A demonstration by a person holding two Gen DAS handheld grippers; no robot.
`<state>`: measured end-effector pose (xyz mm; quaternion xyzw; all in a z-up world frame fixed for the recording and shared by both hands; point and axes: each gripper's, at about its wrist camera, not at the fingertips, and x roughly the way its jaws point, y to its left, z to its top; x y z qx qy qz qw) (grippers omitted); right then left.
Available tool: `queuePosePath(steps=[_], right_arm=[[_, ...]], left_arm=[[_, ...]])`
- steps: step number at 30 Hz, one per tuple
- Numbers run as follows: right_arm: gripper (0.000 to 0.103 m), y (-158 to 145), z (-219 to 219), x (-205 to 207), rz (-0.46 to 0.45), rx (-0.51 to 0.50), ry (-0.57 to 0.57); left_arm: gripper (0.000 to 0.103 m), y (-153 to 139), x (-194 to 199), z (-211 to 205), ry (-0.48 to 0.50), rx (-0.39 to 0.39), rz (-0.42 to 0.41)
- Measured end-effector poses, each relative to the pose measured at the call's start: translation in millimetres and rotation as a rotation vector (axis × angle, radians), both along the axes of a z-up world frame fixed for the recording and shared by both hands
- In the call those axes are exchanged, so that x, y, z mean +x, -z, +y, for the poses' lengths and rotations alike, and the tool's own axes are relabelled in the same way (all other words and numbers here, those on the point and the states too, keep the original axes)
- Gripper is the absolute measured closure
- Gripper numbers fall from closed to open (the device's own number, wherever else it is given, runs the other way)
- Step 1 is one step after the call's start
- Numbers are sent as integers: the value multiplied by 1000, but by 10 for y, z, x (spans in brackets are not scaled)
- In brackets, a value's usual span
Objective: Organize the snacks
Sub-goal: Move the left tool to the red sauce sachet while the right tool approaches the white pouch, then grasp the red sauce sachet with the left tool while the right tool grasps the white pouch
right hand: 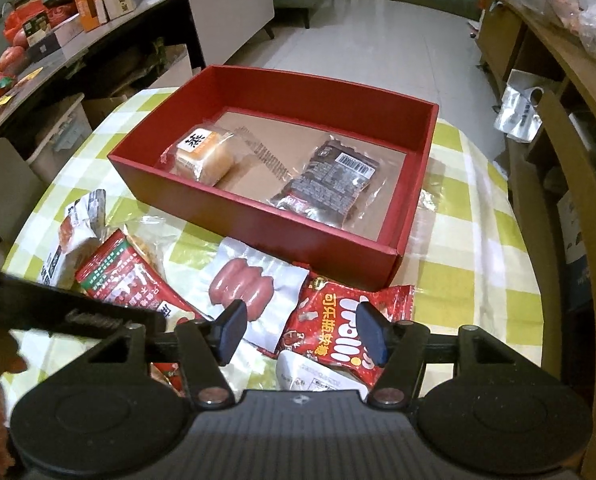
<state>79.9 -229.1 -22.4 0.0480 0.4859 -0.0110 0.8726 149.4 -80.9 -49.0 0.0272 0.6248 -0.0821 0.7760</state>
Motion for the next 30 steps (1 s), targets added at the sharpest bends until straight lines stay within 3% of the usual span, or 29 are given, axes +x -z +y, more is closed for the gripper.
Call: queuePosePath(steps=[4,9,11,15,20,23,27,30], right_arm=[[34,12,-40,-23,3,7,-5],[34,17,-76,-43,8,8,-20],[33,32,-83,-51,16,1,-29],[33,78,-138,-62,35,-5,-20],[29,153,-187,-92,64,1,-15],[29,221,-217,-103,89,14,-9],[29,314,-252,-116,119,64,11],[28,380,-233,-118,139,104,18]], left_arm=[[13,112,84,-62,-119,13,15],[5,145,181,-104,-254,50,-41],[3,184,213,-120,-265,79,-44],[8,233,126,-258,-179,177,-85],[30,166,-30,-243,-72,193,-102],[38,148,-126,-163,-16,164,-89],[41,179,-262,-93,54,146,-72],[35,227,-280,-65,77,149,-75]])
